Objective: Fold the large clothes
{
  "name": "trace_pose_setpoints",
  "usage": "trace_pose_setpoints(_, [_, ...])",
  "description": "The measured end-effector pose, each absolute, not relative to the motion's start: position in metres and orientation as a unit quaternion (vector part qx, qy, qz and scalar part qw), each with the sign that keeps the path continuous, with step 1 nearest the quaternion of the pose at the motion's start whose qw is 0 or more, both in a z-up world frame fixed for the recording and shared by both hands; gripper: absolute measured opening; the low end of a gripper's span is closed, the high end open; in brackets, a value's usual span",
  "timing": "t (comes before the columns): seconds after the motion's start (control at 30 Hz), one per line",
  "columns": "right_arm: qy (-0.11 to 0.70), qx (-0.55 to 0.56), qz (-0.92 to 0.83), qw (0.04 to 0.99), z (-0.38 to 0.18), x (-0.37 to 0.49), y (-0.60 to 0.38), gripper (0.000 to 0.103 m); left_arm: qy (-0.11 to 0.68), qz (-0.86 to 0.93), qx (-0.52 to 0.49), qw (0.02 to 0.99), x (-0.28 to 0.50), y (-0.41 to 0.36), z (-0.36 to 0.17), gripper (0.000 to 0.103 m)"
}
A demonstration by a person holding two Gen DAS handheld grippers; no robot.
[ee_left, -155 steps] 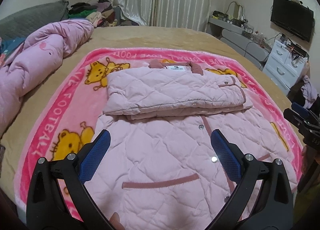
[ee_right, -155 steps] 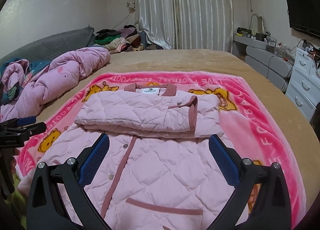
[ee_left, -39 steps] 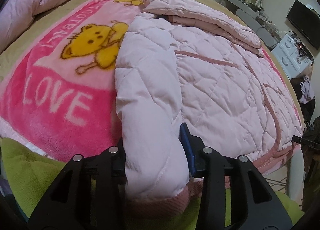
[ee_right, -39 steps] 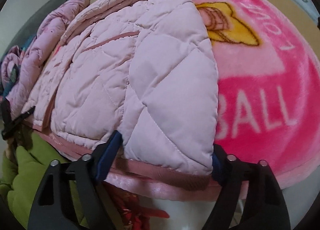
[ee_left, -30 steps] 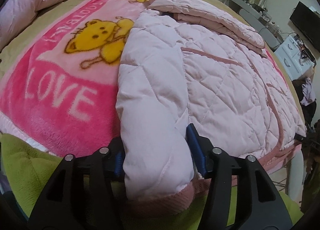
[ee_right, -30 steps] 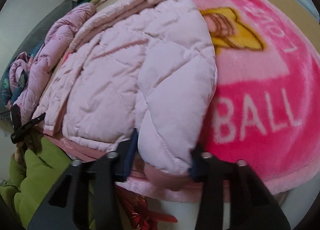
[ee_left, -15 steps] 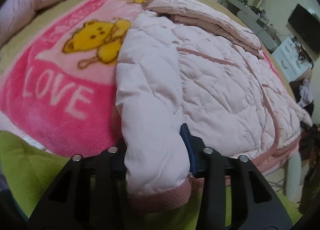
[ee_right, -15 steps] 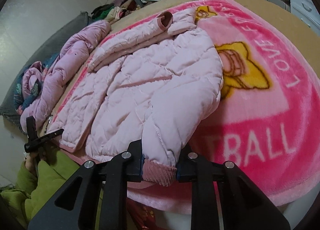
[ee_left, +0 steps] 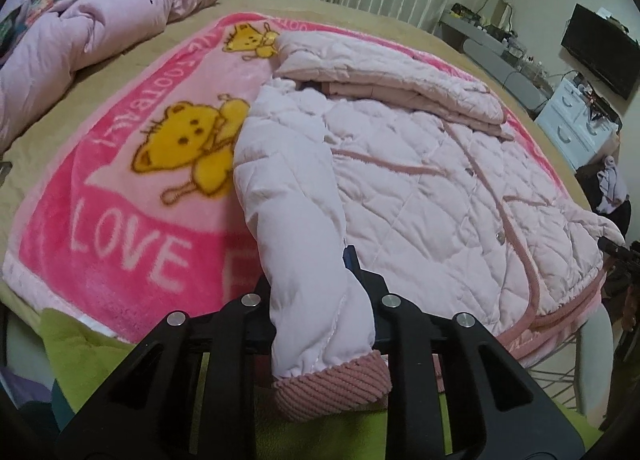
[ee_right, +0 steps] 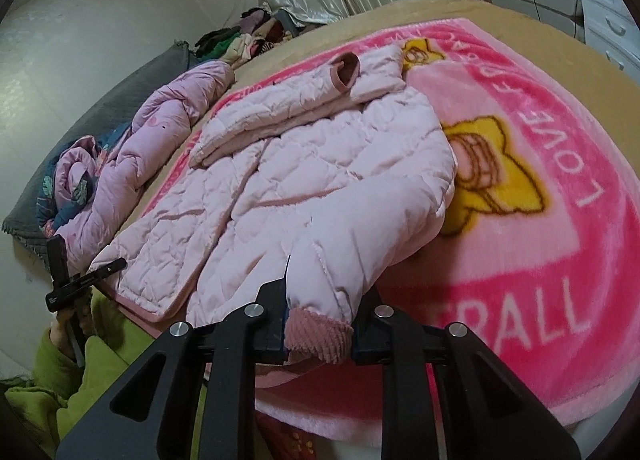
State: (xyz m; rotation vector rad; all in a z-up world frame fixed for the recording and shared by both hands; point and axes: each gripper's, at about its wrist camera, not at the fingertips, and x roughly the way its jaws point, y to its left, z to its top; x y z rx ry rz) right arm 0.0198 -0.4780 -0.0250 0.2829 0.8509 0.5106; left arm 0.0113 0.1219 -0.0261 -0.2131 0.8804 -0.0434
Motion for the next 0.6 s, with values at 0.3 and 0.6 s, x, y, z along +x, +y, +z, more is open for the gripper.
trace_pose_setpoints(0.3, [0.370, 0.150, 0.248, 0.883, -0.007, 0.026, -0.481, 0.018, 0.393, -0.018, -0.093, 0.915, 0.019, 0.119, 0.000, 0.015])
trace_pose_setpoints(0.6, [0.340, 0.156, 0.248, 0.893, 0.012, 0.041, -0.477, 0.017, 0.379, -0.013, -0.079, 0.922, 0.035, 0.116, 0.023, 0.015])
